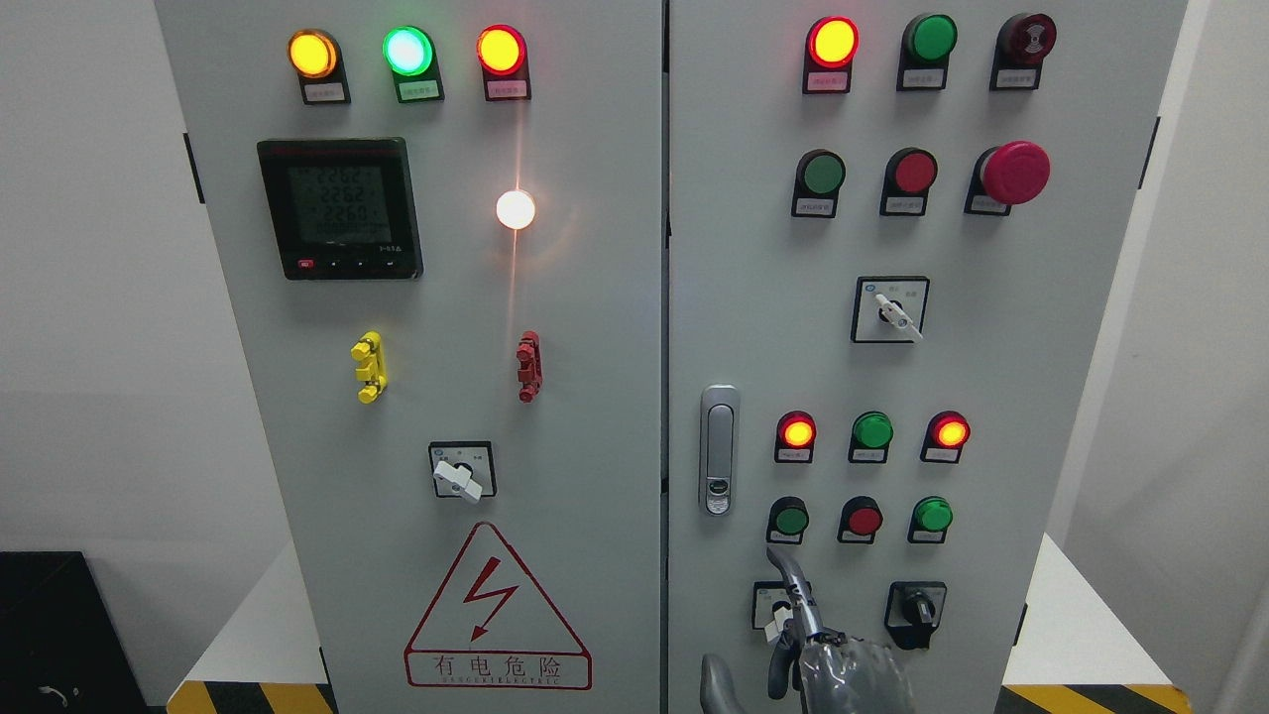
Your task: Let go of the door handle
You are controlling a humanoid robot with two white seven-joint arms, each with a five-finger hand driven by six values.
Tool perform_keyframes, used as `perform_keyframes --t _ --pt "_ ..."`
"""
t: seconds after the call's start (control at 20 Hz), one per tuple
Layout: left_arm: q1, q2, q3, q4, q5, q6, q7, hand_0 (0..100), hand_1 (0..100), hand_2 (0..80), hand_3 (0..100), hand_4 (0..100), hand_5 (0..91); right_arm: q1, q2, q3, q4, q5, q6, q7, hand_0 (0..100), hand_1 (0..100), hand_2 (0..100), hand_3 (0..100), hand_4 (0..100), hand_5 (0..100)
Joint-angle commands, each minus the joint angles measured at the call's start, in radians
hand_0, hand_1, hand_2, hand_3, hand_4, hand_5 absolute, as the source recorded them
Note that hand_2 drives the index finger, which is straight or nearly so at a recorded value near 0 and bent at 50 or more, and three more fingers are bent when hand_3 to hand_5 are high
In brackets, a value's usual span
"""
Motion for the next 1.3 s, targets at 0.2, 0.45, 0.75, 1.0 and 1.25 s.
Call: perform_keyframes --t 0.2,0.45,0.75,1.0,1.25 --pt "0.02 0.0 0.0 0.0 0.0 0.0 0.0 12 56 0.0 0 0 0.0 -0.083 0.001 0.035 0.147 0.24 0.056 0.0 48 28 0 100 100 100" --pt "0.02 0.0 0.0 0.0 0.0 0.0 0.0 12 56 0.0 0 0 0.0 -0.137 0.004 0.03 0.182 0.282 0.104 0.0 47 27 0 100 100 100" --pt "0.02 0.0 0.0 0.0 0.001 0.0 0.0 12 56 0.0 0 0 0.0 -0.163 0.006 0.033 0.211 0.34 0.104 0.005 47 26 0 100 100 100" --pt "0.02 0.0 0.0 0.0 0.001 0.0 0.0 12 56 0.0 0 0 0.0 -0.181 0.006 0.032 0.242 0.356 0.105 0.005 46 26 0 100 100 100" --pt "0.02 0.0 0.0 0.0 0.001 0.0 0.0 12 56 0.0 0 0 0.0 -0.194 0.006 0.03 0.256 0.36 0.118 0.005 46 26 0 100 100 100"
